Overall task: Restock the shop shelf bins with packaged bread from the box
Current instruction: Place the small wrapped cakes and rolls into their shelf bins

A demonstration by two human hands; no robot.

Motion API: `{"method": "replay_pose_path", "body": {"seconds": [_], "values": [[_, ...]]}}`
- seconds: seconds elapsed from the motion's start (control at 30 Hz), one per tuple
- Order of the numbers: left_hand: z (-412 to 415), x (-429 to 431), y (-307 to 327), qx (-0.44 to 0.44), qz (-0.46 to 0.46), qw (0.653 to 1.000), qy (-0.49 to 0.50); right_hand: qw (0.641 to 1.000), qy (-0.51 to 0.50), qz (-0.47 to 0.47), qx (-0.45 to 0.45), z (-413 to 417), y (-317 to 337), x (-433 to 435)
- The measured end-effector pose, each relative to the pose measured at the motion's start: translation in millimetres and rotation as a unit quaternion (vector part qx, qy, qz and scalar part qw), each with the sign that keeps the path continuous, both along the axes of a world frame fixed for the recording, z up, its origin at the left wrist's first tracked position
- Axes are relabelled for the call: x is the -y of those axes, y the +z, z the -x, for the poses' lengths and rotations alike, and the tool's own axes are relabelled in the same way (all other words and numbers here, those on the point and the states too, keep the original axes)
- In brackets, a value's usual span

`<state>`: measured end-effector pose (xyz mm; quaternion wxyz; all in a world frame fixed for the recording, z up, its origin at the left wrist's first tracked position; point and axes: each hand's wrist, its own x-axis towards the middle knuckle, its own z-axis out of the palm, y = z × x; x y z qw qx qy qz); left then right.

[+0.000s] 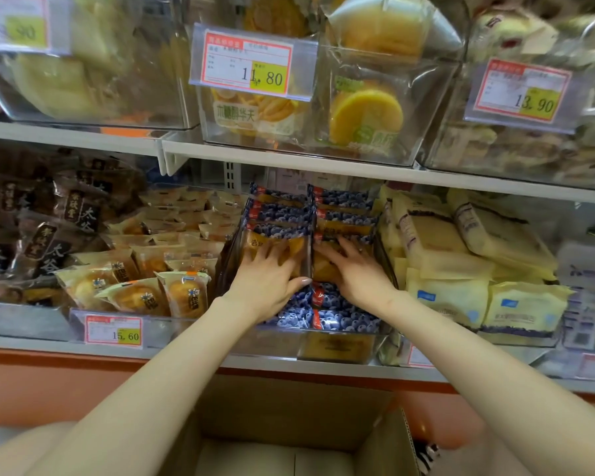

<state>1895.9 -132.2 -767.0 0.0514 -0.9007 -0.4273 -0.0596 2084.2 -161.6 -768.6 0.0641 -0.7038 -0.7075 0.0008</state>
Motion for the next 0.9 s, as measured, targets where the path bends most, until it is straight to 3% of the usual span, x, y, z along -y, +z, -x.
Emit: {"method": "replay_pose_path", "body": {"seconds": [0.2,0.33,0.57,0.77,0.9], "values": [[-3.3,-18.6,1.9,0.054,-0.04,0.998,0.0,0.996,-0.005,-0.089,0.007,0.7,14.6,-6.0],[-12.0,-46.4,14.1,0.068,-0.015,0.997,0.021,0.999,-0.037,-0.027,-0.019,-3.1,23.3,-27.7],[-25.9,-77.7,17.8,0.002,0.106,0.993,0.045,0.998,-0.026,0.019,0.06,-15.8,20.5,-44.2],[-28.2,-77.1,15.6,-0.035,0.097,0.993,0.058,0.998,-0.03,0.02,0.06,-15.4,20.1,-43.2],[-31.1,-85.2,20.2,0.037,0.068,0.995,0.062,0.998,-0.03,0.008,0.063,-15.3,19.7,-43.7]]}}
